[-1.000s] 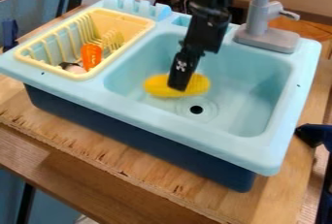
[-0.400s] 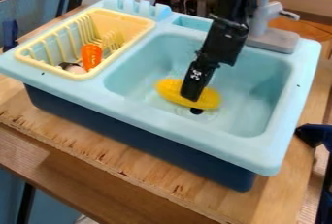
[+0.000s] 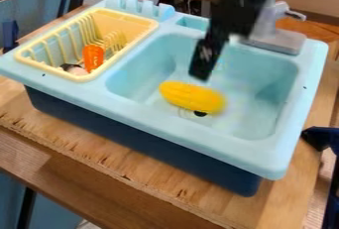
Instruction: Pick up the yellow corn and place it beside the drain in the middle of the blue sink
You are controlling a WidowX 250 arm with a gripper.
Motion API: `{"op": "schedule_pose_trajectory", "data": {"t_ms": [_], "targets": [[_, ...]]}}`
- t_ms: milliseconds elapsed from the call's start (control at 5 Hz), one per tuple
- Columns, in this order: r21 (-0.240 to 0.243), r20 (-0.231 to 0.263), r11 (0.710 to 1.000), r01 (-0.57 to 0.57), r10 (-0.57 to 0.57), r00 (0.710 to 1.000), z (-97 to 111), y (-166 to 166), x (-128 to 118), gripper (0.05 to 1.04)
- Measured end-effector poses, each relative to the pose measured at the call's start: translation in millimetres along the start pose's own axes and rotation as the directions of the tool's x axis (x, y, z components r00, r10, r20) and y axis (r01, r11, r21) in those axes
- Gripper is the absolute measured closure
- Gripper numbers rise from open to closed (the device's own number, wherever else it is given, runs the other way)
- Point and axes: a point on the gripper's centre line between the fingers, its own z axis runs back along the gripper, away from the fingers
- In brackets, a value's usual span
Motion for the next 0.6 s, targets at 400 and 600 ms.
{"op": "schedule_pose_trajectory", "data": {"t_ms": [400, 600], "targets": [[0.138, 0.028, 0.981, -0.138, 0.135, 0.99, 61.7, -25.8, -38.3, 0.083], [0.044, 0.046, 0.933, -0.358, 0.356, 0.933, 52.4, -37.8, -64.4, 0.083]]}}
